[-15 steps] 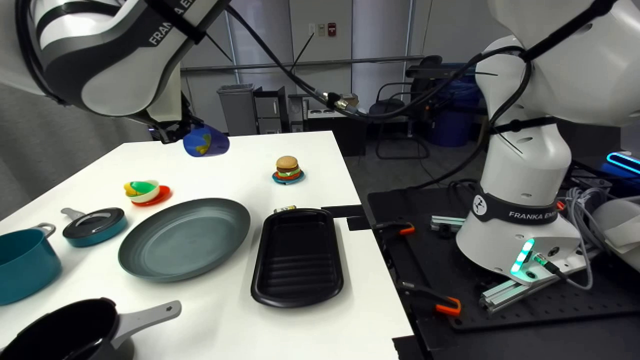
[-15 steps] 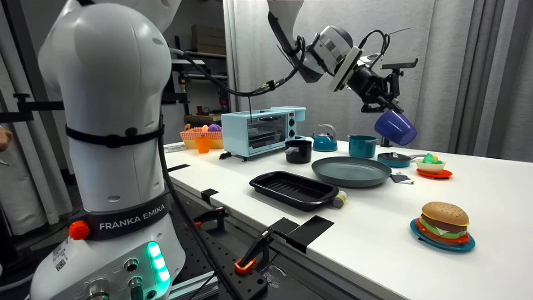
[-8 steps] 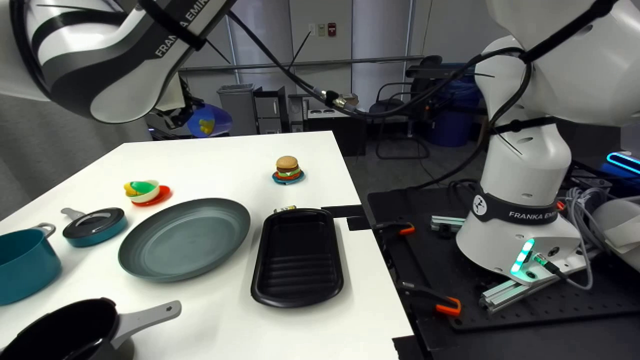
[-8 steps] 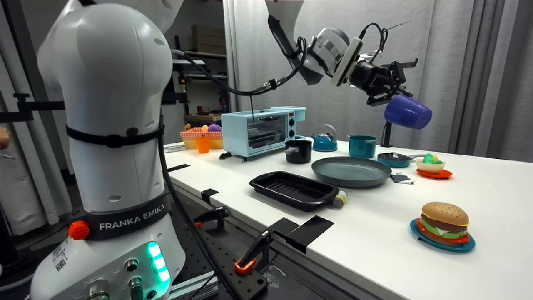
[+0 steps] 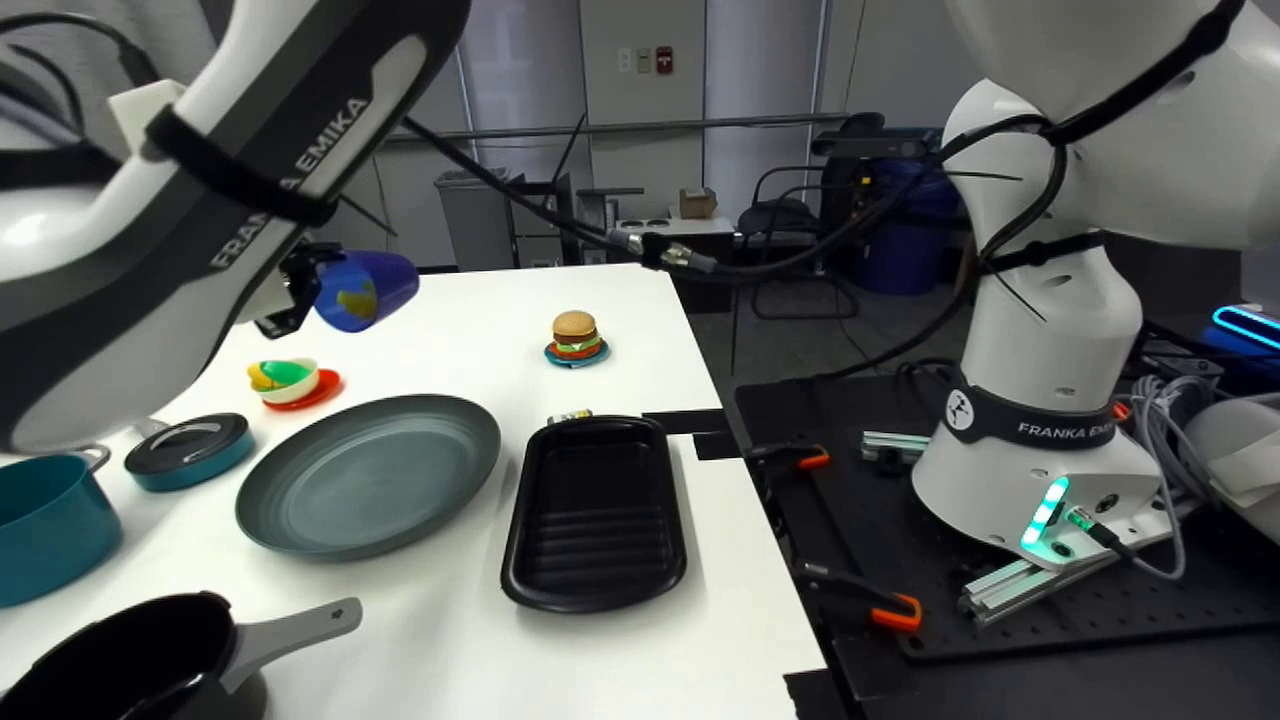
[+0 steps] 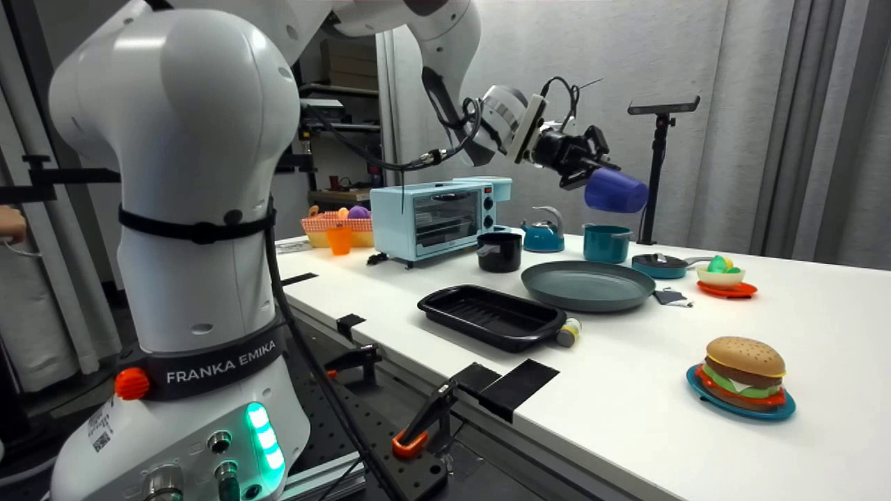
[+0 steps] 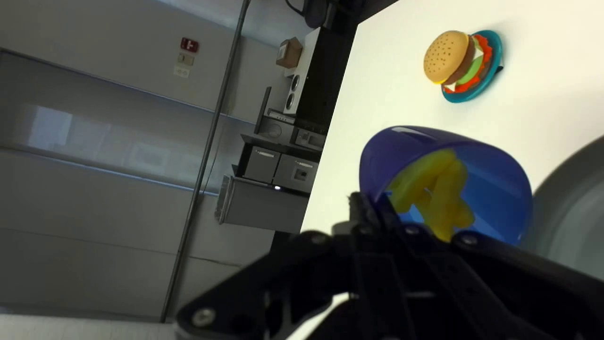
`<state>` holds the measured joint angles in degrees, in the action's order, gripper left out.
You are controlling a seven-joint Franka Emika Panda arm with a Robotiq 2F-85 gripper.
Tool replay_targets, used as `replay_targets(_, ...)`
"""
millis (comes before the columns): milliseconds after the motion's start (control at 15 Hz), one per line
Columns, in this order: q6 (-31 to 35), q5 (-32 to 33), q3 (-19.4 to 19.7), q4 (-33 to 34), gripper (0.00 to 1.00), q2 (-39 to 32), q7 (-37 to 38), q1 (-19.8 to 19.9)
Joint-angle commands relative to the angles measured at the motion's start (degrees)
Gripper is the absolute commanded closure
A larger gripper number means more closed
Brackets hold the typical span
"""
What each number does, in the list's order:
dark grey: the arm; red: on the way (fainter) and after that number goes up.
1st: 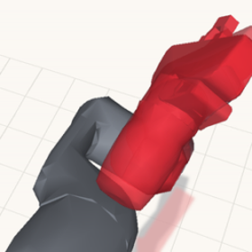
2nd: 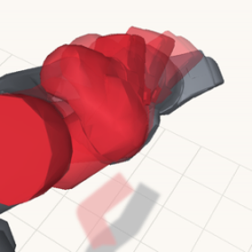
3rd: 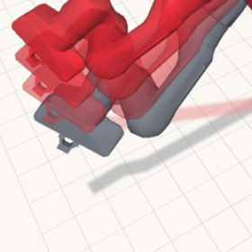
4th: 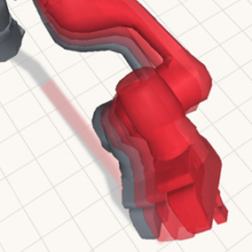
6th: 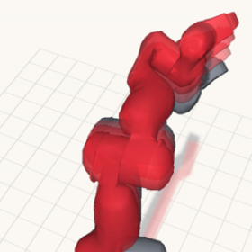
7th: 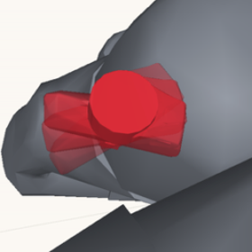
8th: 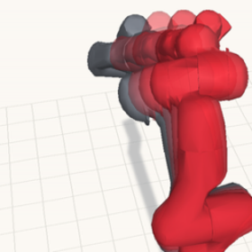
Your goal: Pour the contents of the blue cup onto the plate
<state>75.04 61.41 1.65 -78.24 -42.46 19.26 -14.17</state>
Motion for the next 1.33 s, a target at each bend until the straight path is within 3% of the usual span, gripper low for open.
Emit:
replay_targets(0, -4.9, 3.0, 0.0, 10.4, 0.99, -7.7, -2.5, -2.6)
replay_targets(400, -7.4, 5.4, 2.1, 12.8, 0.99, -10.5, -3.1, -2.9)
replay_targets(1267, -12.2, 11.2, 3.6, 8.6, 0.99, -9.1, -3.6, -1.7)
